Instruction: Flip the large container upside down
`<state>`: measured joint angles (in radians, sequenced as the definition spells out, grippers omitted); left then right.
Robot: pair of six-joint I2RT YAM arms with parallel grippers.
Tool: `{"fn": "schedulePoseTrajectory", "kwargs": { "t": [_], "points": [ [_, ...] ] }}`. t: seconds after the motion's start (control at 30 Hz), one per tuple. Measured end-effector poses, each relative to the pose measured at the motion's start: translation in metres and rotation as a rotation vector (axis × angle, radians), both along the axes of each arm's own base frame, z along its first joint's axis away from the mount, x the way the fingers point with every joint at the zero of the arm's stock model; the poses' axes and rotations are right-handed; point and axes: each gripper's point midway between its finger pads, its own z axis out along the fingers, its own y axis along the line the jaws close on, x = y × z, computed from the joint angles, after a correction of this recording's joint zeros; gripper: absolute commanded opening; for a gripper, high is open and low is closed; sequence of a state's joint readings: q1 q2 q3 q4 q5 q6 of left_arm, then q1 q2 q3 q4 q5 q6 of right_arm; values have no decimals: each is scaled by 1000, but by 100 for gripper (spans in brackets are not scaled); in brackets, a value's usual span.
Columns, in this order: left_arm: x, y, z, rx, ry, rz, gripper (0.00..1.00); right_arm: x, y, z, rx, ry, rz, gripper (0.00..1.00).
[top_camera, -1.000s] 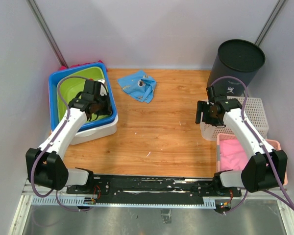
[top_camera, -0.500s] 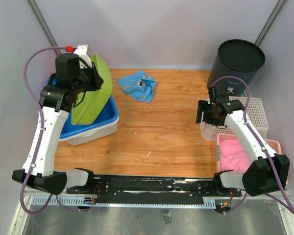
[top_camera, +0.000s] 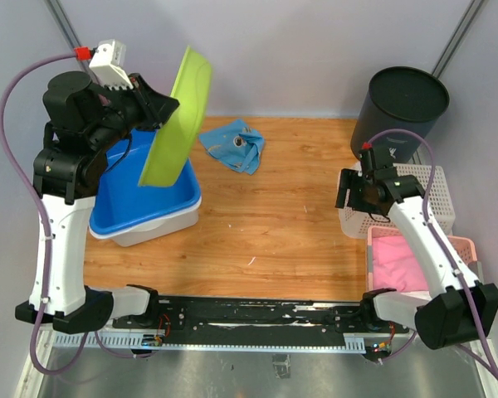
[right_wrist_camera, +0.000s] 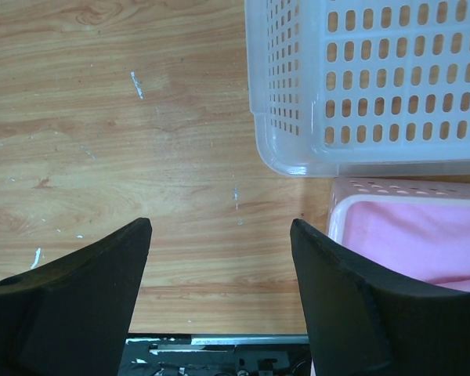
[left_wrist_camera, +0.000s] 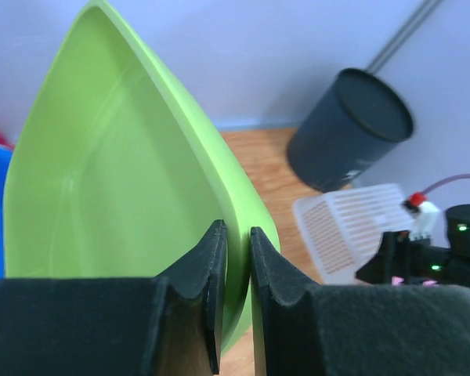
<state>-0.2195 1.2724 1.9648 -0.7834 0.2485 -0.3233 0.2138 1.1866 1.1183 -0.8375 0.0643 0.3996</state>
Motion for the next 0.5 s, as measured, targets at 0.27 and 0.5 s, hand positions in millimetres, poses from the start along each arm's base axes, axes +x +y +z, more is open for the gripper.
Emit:
{"fn": "schedulePoseTrajectory", "kwargs": {
  "t": [0.27, 0.5],
  "points": [
    [-14, -49, 30, -235, -49, -222, 0, -13, -3, 46, 50, -182, -25, 76],
    [-19, -111, -14, -433, 86, -403, 0, -31, -12, 107, 96, -410, -63, 77]
  ]
}}
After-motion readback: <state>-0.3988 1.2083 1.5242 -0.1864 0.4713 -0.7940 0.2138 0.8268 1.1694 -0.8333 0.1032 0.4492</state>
